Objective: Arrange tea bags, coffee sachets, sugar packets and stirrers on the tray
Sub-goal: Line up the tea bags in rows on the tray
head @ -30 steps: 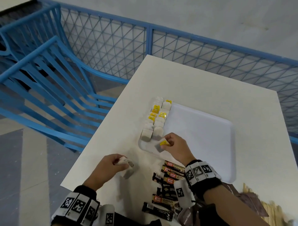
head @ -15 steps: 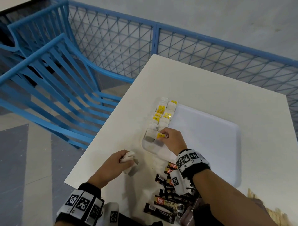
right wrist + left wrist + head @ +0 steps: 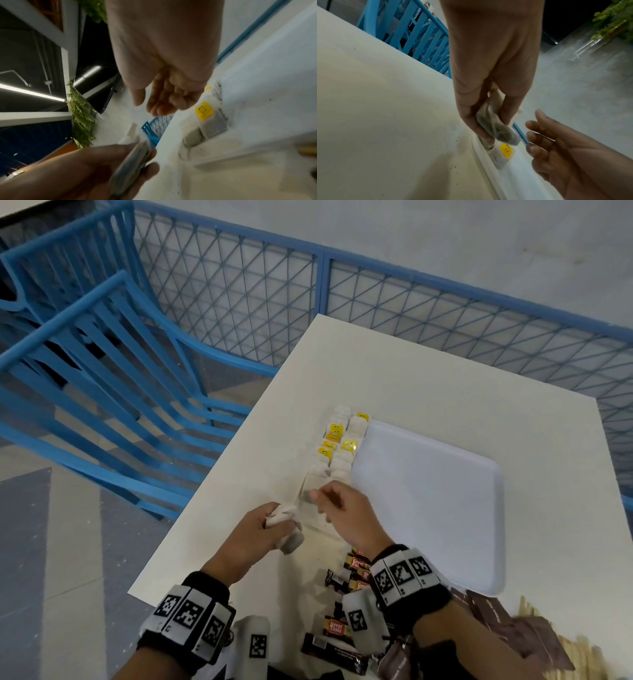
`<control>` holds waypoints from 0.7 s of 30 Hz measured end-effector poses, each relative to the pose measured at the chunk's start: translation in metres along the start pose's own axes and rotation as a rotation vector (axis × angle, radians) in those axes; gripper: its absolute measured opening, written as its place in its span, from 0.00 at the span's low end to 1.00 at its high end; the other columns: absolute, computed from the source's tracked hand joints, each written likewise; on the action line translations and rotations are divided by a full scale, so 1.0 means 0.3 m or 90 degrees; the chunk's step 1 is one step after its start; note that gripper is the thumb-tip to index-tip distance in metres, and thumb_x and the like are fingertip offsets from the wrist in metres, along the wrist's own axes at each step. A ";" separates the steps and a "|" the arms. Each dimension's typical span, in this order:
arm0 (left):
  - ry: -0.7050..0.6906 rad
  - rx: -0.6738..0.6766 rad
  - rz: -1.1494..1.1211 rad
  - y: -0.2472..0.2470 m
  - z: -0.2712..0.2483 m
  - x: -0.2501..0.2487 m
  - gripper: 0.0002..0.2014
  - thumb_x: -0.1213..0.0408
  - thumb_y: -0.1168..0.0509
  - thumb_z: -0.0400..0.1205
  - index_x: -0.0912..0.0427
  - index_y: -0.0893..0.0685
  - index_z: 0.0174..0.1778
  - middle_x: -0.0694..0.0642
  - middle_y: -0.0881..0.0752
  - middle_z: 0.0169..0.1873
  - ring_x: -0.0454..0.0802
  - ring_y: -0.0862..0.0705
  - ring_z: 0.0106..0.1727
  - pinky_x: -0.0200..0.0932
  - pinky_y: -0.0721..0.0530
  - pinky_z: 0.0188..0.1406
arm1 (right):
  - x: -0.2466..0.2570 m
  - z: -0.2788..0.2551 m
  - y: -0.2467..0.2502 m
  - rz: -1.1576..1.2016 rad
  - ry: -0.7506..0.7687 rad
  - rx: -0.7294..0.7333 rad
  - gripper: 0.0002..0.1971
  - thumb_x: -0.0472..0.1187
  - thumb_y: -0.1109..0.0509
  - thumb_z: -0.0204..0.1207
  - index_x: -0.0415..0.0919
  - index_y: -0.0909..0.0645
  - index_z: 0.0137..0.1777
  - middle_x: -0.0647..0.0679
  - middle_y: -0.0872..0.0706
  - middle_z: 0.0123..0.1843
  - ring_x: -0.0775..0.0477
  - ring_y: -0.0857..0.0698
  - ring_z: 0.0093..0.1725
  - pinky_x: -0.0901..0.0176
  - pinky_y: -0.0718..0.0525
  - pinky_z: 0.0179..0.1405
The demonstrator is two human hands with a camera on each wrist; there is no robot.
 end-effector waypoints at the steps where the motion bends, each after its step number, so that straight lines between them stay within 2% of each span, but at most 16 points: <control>1: 0.000 0.000 -0.007 -0.003 0.004 -0.003 0.12 0.61 0.36 0.73 0.69 0.20 0.42 0.60 0.23 0.31 0.45 0.22 0.32 0.35 0.21 0.34 | -0.006 -0.018 -0.021 0.022 -0.009 0.030 0.09 0.49 0.29 0.75 0.44 0.20 0.42 0.54 0.19 0.34 0.55 0.21 0.33 0.66 0.22 0.37; 4: 0.021 -0.015 -0.021 -0.007 0.014 0.006 0.15 0.56 0.32 0.71 0.61 0.18 0.49 0.51 0.15 0.36 0.42 0.17 0.36 0.36 0.17 0.37 | -0.034 -0.053 -0.071 0.056 -0.027 0.078 0.10 0.46 0.24 0.71 0.43 0.21 0.45 0.57 0.19 0.34 0.61 0.21 0.31 0.72 0.24 0.31; 7: 0.042 -0.019 -0.035 -0.012 0.023 0.021 0.14 0.59 0.29 0.75 0.60 0.18 0.55 0.56 0.13 0.46 0.46 0.13 0.45 0.40 0.14 0.42 | -0.062 -0.066 -0.085 0.094 -0.067 0.088 0.11 0.45 0.24 0.71 0.42 0.22 0.47 0.52 0.17 0.37 0.58 0.19 0.32 0.69 0.22 0.29; 10: 0.078 -0.013 -0.073 -0.015 0.021 0.037 0.10 0.67 0.35 0.82 0.60 0.18 0.59 0.60 0.12 0.53 0.55 0.13 0.54 0.49 0.13 0.55 | -0.084 -0.076 -0.073 0.126 -0.095 0.099 0.09 0.42 0.25 0.73 0.43 0.22 0.48 0.48 0.16 0.38 0.54 0.18 0.33 0.66 0.20 0.32; 13: 0.090 0.008 -0.091 -0.012 0.020 0.046 0.13 0.75 0.37 0.81 0.58 0.18 0.59 0.56 0.10 0.51 0.49 0.12 0.51 0.43 0.13 0.52 | -0.113 -0.083 -0.054 0.116 -0.124 0.113 0.09 0.40 0.28 0.75 0.42 0.20 0.54 0.48 0.17 0.40 0.51 0.17 0.37 0.60 0.16 0.42; 15: 0.085 0.010 -0.071 -0.005 0.019 0.046 0.14 0.75 0.35 0.79 0.58 0.18 0.58 0.56 0.12 0.52 0.47 0.14 0.51 0.43 0.13 0.54 | -0.136 -0.091 -0.048 0.108 -0.149 0.128 0.09 0.40 0.31 0.77 0.40 0.19 0.56 0.48 0.15 0.43 0.51 0.16 0.39 0.59 0.15 0.46; 17: 0.079 0.006 -0.034 0.006 0.018 0.051 0.14 0.72 0.35 0.78 0.62 0.17 0.59 0.59 0.13 0.53 0.50 0.16 0.53 0.44 0.14 0.56 | -0.158 -0.101 -0.040 0.124 -0.173 0.133 0.08 0.38 0.31 0.78 0.38 0.19 0.55 0.48 0.15 0.43 0.53 0.16 0.38 0.65 0.15 0.43; 18: 0.080 -0.001 -0.022 0.013 0.017 0.055 0.13 0.74 0.36 0.79 0.64 0.17 0.59 0.61 0.13 0.52 0.51 0.15 0.52 0.43 0.13 0.53 | -0.167 -0.103 -0.034 0.136 -0.183 0.126 0.07 0.38 0.31 0.78 0.37 0.19 0.53 0.48 0.15 0.43 0.53 0.15 0.37 0.66 0.16 0.41; 21: 0.083 -0.011 -0.011 0.028 0.013 0.063 0.12 0.78 0.39 0.80 0.67 0.18 0.58 0.62 0.12 0.49 0.50 0.11 0.47 0.38 0.15 0.44 | -0.193 -0.090 0.008 0.169 -0.194 0.059 0.03 0.35 0.30 0.76 0.37 0.19 0.48 0.45 0.15 0.43 0.50 0.14 0.37 0.63 0.14 0.42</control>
Point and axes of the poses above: each hand's wrist, its own z-axis towards the middle knuckle, its own y-axis out of the back of the hand, x = y × z, the point moved 7 cm from there along z, towards the middle knuckle
